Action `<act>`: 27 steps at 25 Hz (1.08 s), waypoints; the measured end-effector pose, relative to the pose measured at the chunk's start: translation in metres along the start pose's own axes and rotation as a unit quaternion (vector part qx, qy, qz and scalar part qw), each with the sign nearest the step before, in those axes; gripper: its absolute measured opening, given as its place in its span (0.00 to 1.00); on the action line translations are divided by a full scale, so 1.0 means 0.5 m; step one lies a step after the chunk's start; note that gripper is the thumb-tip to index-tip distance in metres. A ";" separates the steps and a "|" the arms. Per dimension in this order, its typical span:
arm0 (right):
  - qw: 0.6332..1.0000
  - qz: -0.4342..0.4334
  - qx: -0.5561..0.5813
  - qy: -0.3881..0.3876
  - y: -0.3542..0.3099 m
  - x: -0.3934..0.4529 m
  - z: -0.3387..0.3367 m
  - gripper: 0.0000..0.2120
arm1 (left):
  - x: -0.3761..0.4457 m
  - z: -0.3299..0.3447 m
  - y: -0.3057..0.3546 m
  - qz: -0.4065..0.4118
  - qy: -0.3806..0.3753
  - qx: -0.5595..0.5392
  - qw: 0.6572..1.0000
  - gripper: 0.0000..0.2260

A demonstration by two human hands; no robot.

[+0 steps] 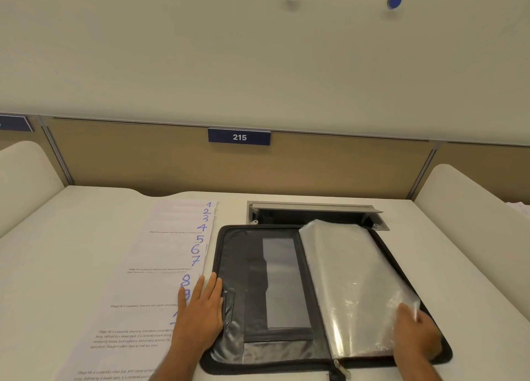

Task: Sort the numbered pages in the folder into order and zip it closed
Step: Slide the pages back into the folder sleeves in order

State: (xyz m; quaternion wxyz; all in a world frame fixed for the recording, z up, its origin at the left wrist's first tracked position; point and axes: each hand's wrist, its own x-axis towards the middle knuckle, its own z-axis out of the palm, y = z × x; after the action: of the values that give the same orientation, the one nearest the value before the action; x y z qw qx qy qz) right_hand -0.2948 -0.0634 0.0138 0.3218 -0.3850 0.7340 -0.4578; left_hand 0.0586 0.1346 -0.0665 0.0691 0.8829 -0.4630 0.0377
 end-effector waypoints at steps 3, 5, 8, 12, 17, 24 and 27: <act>0.997 0.019 0.007 0.076 -0.019 0.012 -0.019 0.20 | 0.000 0.006 -0.002 0.008 0.012 0.010 1.000 0.29; 0.990 -0.092 -0.061 0.087 -0.028 0.008 -0.014 0.20 | 0.004 0.013 -0.002 0.014 0.030 0.011 0.999 0.30; 0.909 -0.373 -0.182 -0.043 -0.010 -0.028 0.021 0.22 | 0.007 0.007 -0.001 0.035 0.046 0.009 0.998 0.23; 0.717 -0.548 -0.344 -0.262 0.022 -0.082 0.106 0.28 | 0.035 -0.028 0.021 0.035 0.017 -0.009 0.999 0.23; 0.634 -0.515 -0.477 -0.323 0.046 -0.079 0.127 0.31 | 0.040 -0.028 0.098 0.033 0.011 -0.119 0.992 0.27; 0.653 -0.450 -0.515 -0.325 0.050 0.015 0.038 0.38 | 0.035 0.000 0.118 0.036 -0.002 -0.070 0.997 0.30; 0.666 -0.419 -0.534 -0.311 0.043 0.059 0.013 0.41 | 0.034 -0.004 0.118 0.029 -0.025 -0.065 0.997 0.31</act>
State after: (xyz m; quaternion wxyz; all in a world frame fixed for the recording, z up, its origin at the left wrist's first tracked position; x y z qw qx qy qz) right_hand -0.3100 -0.0854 -0.0117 0.0450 -0.8776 0.4719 0.0720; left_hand 0.0196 0.0881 -0.0569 0.1134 0.8632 -0.4918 -0.0122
